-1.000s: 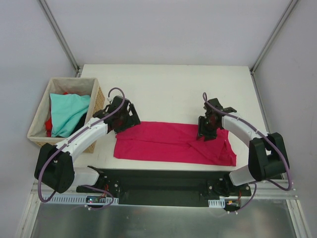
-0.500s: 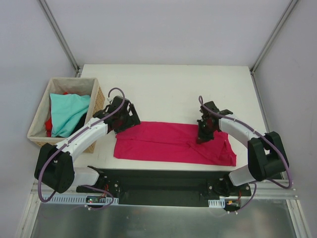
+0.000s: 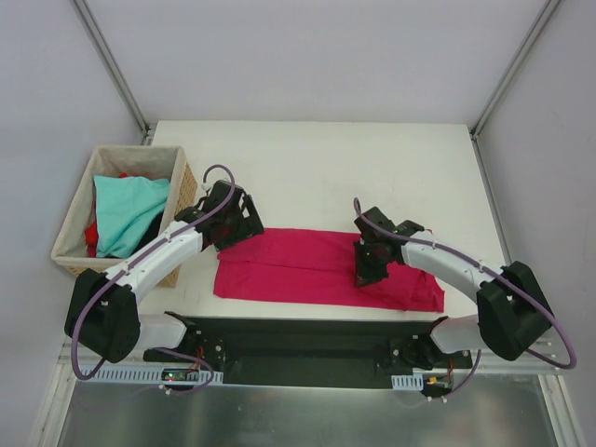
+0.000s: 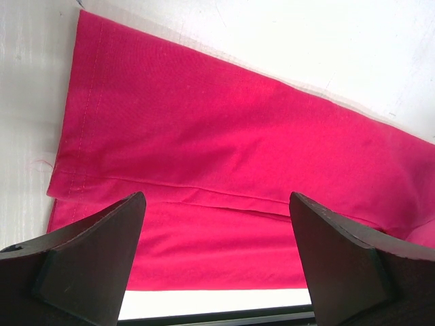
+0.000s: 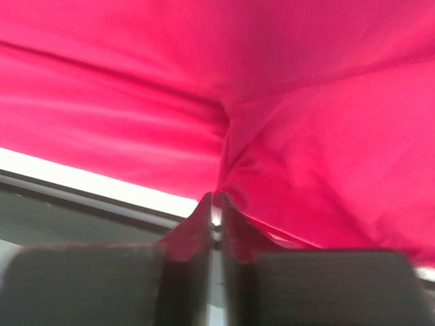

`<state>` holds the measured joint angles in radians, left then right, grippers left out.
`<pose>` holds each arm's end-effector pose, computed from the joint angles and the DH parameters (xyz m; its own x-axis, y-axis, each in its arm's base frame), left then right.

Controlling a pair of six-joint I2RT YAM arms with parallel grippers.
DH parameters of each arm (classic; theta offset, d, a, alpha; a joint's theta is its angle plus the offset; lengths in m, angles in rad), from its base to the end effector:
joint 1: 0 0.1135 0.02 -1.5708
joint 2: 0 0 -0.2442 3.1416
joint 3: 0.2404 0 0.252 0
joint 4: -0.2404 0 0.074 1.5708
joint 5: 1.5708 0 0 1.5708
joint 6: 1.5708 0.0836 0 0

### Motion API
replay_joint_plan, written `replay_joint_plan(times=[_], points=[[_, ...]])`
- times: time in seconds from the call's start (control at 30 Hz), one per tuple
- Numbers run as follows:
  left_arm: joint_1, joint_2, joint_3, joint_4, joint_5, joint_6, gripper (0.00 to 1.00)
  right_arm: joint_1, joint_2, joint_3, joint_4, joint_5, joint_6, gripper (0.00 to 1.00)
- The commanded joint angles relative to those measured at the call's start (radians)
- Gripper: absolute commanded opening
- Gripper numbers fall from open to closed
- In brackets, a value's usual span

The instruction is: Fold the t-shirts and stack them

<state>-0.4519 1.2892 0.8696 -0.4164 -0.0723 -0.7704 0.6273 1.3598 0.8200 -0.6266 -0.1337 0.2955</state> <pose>0.2776 -0.1280 0.1864 -0.7520 -0.4071 -0.5185 -0.1836 0.8847 -0.4284 0.2132 0.1683 0.1338 -0.8938 -0.2915 -0.3407 -0.3804 0.8953 0.2318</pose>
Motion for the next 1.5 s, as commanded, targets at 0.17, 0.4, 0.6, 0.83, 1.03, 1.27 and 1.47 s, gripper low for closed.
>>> replay_joint_plan(times=[0.17, 0.4, 0.6, 0.83, 1.03, 1.27, 1.47], points=[[-0.004, -0.002, -0.004, 0.007, -0.023, 0.023, 0.87, 0.109, 0.006, 0.074, -0.134, 0.02, 0.025, 0.72], [-0.005, 0.024, 0.009, 0.007, -0.001, 0.037, 0.87, 0.074, -0.065, 0.299, -0.312, 0.127, -0.009, 0.9], [-0.005, 0.053, 0.035, 0.007, 0.014, 0.052, 0.87, -0.012, -0.039, 0.182, -0.198, 0.221, 0.05, 0.86], [-0.005, 0.061, 0.034, 0.007, 0.019, 0.059, 0.87, 0.006, 0.061, 0.094, -0.004, 0.181, 0.096, 0.28], [-0.005, 0.07, 0.034, 0.005, 0.019, 0.068, 0.87, 0.066, 0.137, 0.062, -0.018, 0.175, 0.088, 0.08], [-0.005, 0.105, 0.042, 0.005, 0.055, 0.094, 0.87, 0.063, 0.119, 0.083, -0.126, 0.161, 0.053, 0.12], [-0.01, 0.151, 0.126, 0.005, 0.092, 0.137, 0.87, -0.07, 0.007, 0.347, -0.239, 0.221, -0.038, 0.36]])
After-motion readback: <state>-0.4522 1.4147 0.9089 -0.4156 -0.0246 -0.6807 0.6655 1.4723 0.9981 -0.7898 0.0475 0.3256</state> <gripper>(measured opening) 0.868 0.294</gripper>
